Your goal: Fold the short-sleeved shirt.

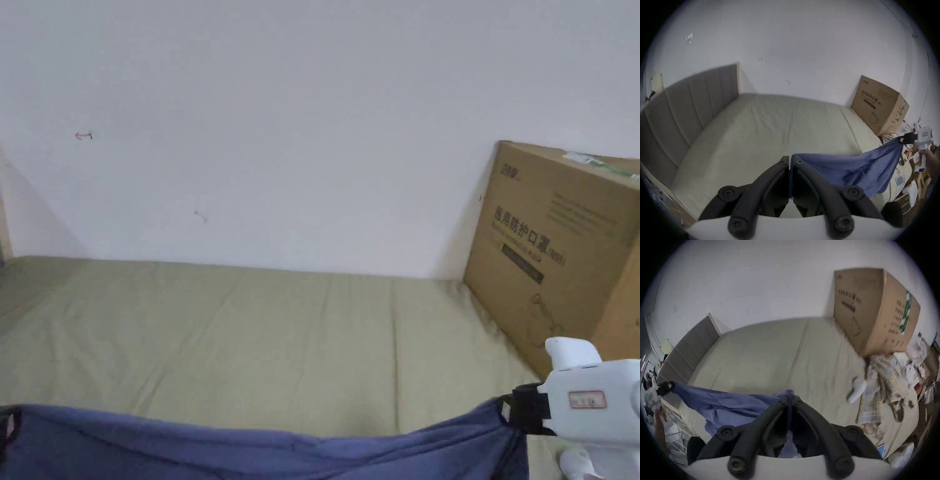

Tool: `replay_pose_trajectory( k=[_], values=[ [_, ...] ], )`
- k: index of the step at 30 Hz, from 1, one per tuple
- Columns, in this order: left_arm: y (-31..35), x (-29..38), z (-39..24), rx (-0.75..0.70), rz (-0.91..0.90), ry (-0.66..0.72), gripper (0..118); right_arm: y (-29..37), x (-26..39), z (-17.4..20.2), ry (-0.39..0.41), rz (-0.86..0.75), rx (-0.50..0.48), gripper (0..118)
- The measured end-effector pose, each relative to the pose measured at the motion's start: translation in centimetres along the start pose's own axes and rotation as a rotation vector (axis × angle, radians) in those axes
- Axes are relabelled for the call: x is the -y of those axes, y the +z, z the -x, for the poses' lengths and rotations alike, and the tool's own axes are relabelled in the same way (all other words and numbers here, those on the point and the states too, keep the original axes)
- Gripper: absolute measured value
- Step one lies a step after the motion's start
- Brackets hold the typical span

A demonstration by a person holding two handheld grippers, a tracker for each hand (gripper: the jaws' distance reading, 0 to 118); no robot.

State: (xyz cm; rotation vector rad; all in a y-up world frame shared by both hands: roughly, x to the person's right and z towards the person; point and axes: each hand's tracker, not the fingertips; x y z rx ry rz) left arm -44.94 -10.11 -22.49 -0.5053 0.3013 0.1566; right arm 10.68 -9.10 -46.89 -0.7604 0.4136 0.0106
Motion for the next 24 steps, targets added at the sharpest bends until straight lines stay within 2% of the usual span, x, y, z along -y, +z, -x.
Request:
replay_pose_trajectory(
  k=[5,11,13,19,24],
  values=[
    [2.4,-6.7,0.4,0.020,-0.052,-0.014,1,4.8,-5.2,-0.4,-0.053,-0.100,-0.024,3],
    [3.1,-13.3,0.3,0.008,-0.100,-0.048,1,9.2,-12.0,0.8,0.011,-0.205,0.026,3],
    [2.8,-15.2,0.0,0.013,-0.121,-0.041,1,9.8,-14.4,1.5,0.048,-0.230,0.051,3],
    [0.2,-21.1,-1.3,-0.030,-0.148,-0.069,1,9.9,-21.8,3.1,0.085,-0.282,0.094,3],
    [-3.1,-25.6,-1.7,-0.056,-0.196,-0.012,1,7.1,-27.5,3.2,0.013,-0.317,0.093,3]
  ],
)
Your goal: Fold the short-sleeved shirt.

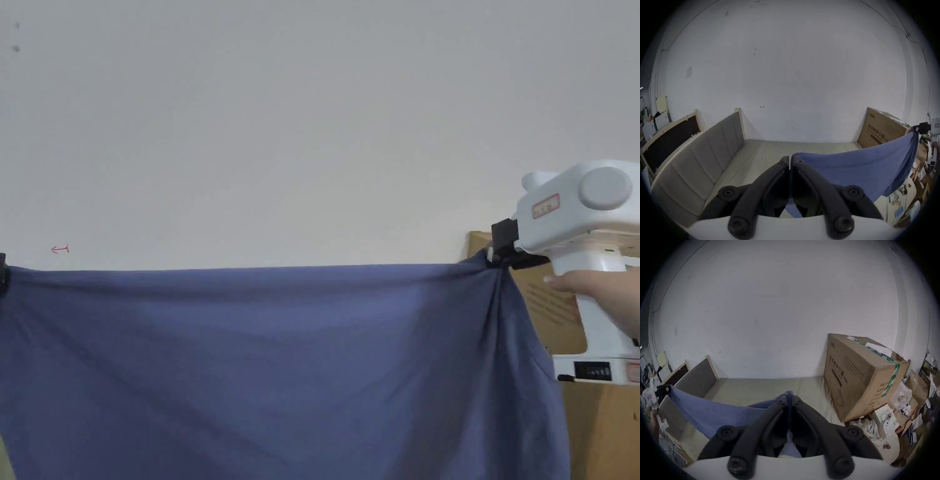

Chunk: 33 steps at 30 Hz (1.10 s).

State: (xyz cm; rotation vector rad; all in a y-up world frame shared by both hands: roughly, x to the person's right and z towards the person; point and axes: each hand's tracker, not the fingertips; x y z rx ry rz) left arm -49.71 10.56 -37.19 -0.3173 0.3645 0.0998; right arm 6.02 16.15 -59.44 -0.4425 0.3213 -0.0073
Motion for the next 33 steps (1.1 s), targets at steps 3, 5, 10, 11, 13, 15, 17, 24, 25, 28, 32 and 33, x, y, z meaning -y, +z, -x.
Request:
replay_pose_trajectory(
  k=[3,5,10,11,13,15,17,24,25,28,32,33],
  values=[
    [-2.6,-1.6,-0.7,-0.036,-0.042,-0.017,1,-2.9,-1.5,0.4,0.002,-0.026,0.010,3],
    [-4.1,-2.2,-1.1,-0.062,-0.072,-0.021,1,-5.0,-2.1,0.8,0.013,-0.043,0.019,3],
    [-7.1,-2.8,-1.8,-0.128,-0.160,-0.023,1,-9.9,-1.4,1.9,0.042,-0.076,0.047,3],
    [-7.3,-2.2,-1.8,-0.147,-0.192,-0.020,1,-10.9,-0.7,2.2,0.048,-0.081,0.047,3],
    [-7.9,-0.3,-1.9,-0.196,-0.222,-0.032,1,-12.9,1.5,2.7,0.060,-0.082,0.039,3],
    [-8.8,2.5,-1.5,-0.208,-0.189,-0.050,1,-14.7,5.0,3.2,0.076,-0.058,0.036,3],
    [-10.0,6.3,-0.9,-0.203,-0.084,-0.081,1,-16.7,9.7,3.3,0.067,0.021,0.027,3],
    [-9.8,28.0,3.6,-0.044,0.474,-0.036,1,-18.9,34.9,-0.2,0.030,0.537,-0.043,3],
    [-8.7,30.7,4.3,-0.036,0.525,-0.046,1,-18.1,37.8,-0.6,0.042,0.606,-0.030,3],
    [-4.5,36.3,6.8,0.031,0.670,0.022,1,-14.2,44.6,-1.9,0.064,0.740,-0.045,3],
    [2.4,38.7,8.6,0.066,0.733,-0.002,1,-7.5,47.3,-3.1,0.015,0.752,-0.135,4],
    [4.4,38.7,8.8,0.077,0.741,0.001,1,-6.1,47.5,-3.3,0.015,0.763,-0.145,4]
  ],
)
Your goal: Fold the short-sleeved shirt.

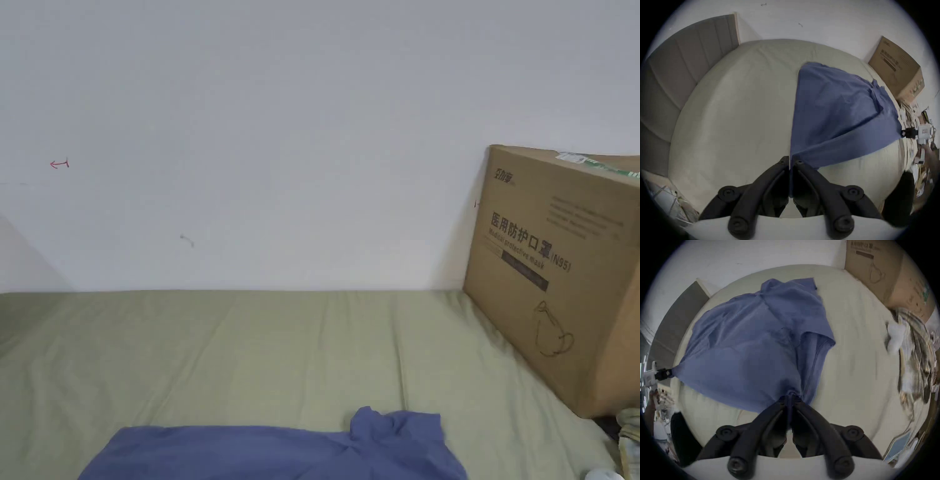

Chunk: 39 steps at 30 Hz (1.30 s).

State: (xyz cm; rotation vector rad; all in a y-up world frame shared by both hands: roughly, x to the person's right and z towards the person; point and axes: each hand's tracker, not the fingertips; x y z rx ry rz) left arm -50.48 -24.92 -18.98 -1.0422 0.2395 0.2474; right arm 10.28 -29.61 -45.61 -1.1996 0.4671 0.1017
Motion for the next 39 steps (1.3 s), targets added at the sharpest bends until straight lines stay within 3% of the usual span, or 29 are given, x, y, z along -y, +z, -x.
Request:
replay_pose_trajectory(
  k=[7,13,15,17,18,19,20,21,22,24,28,33,34,35,36,37,38,39],
  values=[
    [7.6,2.4,-1.2,0.021,-0.004,-0.013,1,4.5,6.4,1.0,0.137,0.102,0.014,5],
    [6.2,0.2,-4.0,-0.012,-0.037,-0.074,4,4.3,7.0,1.3,0.113,0.095,0.051,10],
    [4.5,-0.7,-4.7,-0.031,-0.017,-0.110,16,4.0,7.0,1.5,0.102,0.072,0.080,16],
    [2.9,-0.9,-4.7,-0.034,-0.018,-0.111,20,3.9,7.0,1.4,0.069,0.056,0.099,18],
    [2.4,-1.2,-4.7,-0.022,-0.011,-0.101,36,4.0,7.0,1.3,0.039,0.043,0.114,26],
    [2.0,-1.3,-4.8,-0.005,-0.003,-0.072,68,4.2,6.9,1.1,0.011,0.033,0.115,36],
    [1.5,-1.0,-4.6,0.025,-0.001,-0.028,88,4.5,6.9,0.9,-0.021,0.014,0.102,52],
    [1.3,-0.8,-4.4,0.064,0.001,0.021,96,4.9,7.0,0.6,-0.055,-0.012,0.084,71],
    [1.0,-1.0,-4.3,0.109,0.040,0.059,95,5.2,6.8,0.3,-0.092,0.021,0.076,85],
    [1.0,0.0,-4.2,0.243,-0.039,0.117,95,6.1,6.9,0.3,-0.128,-0.052,0.057,86],
    [1.7,0.5,-5.5,0.248,-0.101,0.157,106,8.7,6.4,1.2,-0.133,-0.191,0.062,86],
    [4.4,-0.9,-8.2,0.191,-0.197,0.091,104,12.5,4.8,4.3,-0.084,-0.393,0.115,86],
    [5.0,-1.4,-8.8,0.200,-0.210,0.060,92,13.1,4.4,4.8,-0.091,-0.435,0.107,85],
    [5.5,-1.8,-9.3,0.216,-0.223,0.040,71,13.4,4.1,5.2,-0.094,-0.470,0.079,80],
    [5.8,-2.5,-9.7,0.224,-0.252,0.023,42,13.7,3.6,5.7,-0.091,-0.510,0.068,65],
    [5.9,-3.3,-10.3,0.226,-0.261,0.008,8,13.8,3.0,6.3,-0.070,-0.532,0.074,24],
    [5.8,-4.1,-10.7,0.224,-0.255,-0.003,3,13.7,2.4,6.8,-0.045,-0.543,0.083,1],
    [5.7,-5.1,-11.2,0.209,-0.256,-0.025,3,13.4,1.7,7.3,-0.022,-0.542,0.093,1]
  ],
)
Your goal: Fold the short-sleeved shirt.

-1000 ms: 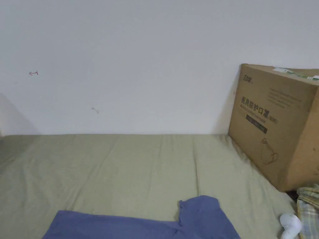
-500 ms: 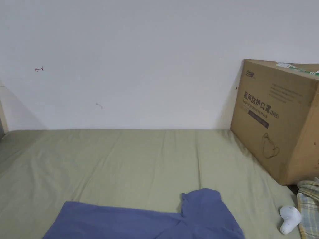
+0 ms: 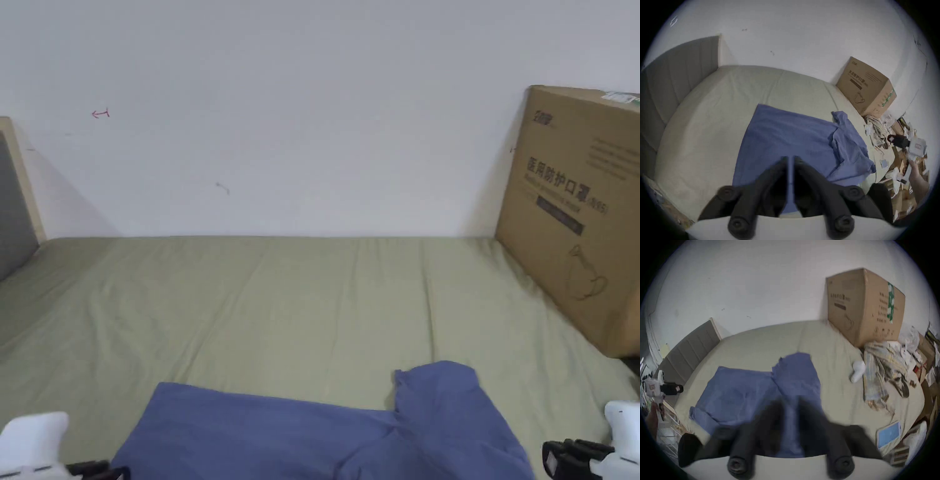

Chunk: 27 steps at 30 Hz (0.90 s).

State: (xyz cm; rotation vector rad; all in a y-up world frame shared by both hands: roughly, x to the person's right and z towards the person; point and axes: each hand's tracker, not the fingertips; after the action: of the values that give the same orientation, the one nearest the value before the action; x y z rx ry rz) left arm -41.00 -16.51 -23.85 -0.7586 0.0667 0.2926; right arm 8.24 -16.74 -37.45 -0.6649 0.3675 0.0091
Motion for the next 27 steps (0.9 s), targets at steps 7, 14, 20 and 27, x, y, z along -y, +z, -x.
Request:
replay_pose_trajectory(
  k=[7,14,20,27],
  values=[
    [-9.5,-8.8,3.7,-0.069,0.042,-0.108,3,-4.4,-2.1,0.5,-0.091,0.038,-0.075,1],
    [-24.0,-13.9,10.7,-0.049,0.256,-0.045,109,-8.1,-2.0,0.1,-0.017,0.094,-0.095,1],
    [-28.5,-13.4,10.8,-0.160,0.291,-0.061,112,-11.6,-0.8,-1.1,-0.068,0.164,-0.082,1],
    [-29.3,-12.8,12.0,-0.132,0.312,-0.105,63,-15.5,-0.5,-3.2,-0.093,0.213,-0.028,1]
  ],
)
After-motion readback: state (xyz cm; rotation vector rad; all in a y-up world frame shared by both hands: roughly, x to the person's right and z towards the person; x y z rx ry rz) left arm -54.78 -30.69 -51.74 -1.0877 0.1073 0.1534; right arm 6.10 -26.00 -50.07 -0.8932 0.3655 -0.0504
